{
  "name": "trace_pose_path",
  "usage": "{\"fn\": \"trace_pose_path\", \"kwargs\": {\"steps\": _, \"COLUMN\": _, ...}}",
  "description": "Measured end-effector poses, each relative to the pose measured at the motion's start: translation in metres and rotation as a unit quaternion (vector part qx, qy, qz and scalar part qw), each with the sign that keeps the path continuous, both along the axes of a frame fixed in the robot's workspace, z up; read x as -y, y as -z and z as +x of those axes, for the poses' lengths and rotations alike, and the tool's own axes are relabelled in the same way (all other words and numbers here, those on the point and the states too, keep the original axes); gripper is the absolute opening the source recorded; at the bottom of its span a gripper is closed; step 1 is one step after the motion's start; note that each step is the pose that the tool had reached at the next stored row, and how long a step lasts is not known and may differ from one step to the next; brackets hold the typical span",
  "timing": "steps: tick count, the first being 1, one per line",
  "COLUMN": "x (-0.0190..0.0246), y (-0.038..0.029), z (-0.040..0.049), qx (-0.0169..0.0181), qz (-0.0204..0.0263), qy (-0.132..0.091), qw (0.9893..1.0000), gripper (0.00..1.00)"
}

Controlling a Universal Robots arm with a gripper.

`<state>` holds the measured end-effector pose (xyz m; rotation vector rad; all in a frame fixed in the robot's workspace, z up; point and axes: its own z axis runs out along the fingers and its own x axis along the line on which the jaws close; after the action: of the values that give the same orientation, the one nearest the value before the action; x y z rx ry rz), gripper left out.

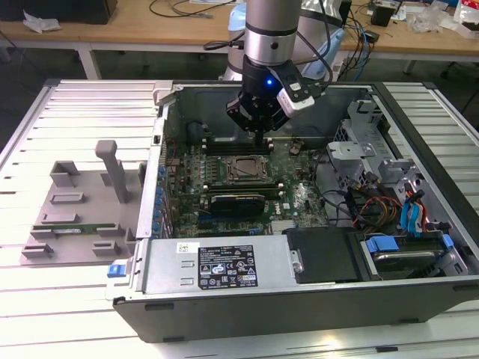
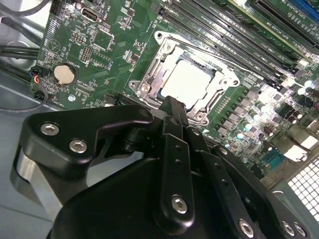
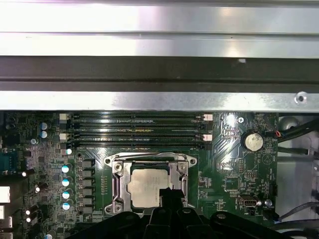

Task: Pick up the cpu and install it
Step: 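Install the second cpu locking lever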

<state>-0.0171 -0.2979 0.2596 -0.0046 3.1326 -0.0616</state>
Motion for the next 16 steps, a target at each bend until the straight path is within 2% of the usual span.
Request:
{"fn": "trace_pose_path", "kwargs": {"steps": 5, "x": 0.0015, "y": -0.0001, "z": 0.0000, "qx": 0.0000, "qz": -0.0001, "qy": 0.000, "qw": 1.0000, "gripper": 0.11}}
{"fn": "trace_pose_path", "kwargs": {"steps": 11, "x": 0.0101, "y": 0.0003, "z": -0.0001, "qx": 0.0000, "qz": 0.0000, "qy": 0.000, "qw": 1.0000, "gripper": 0.11}}
{"fn": "trace_pose_path", "kwargs": {"steps": 14, "x": 0.0171, "y": 0.0010, "z": -0.0003, "qx": 0.0000, "qz": 0.0002, "qy": 0.000, "qw": 1.0000, "gripper": 0.11}}
{"fn": "trace_pose_path", "kwargs": {"steps": 16, "x": 0.0192, "y": 0.0012, "z": -0.0003, "qx": 0.0000, "qz": 0.0006, "qy": 0.000, "qw": 1.0000, "gripper": 0.11}}
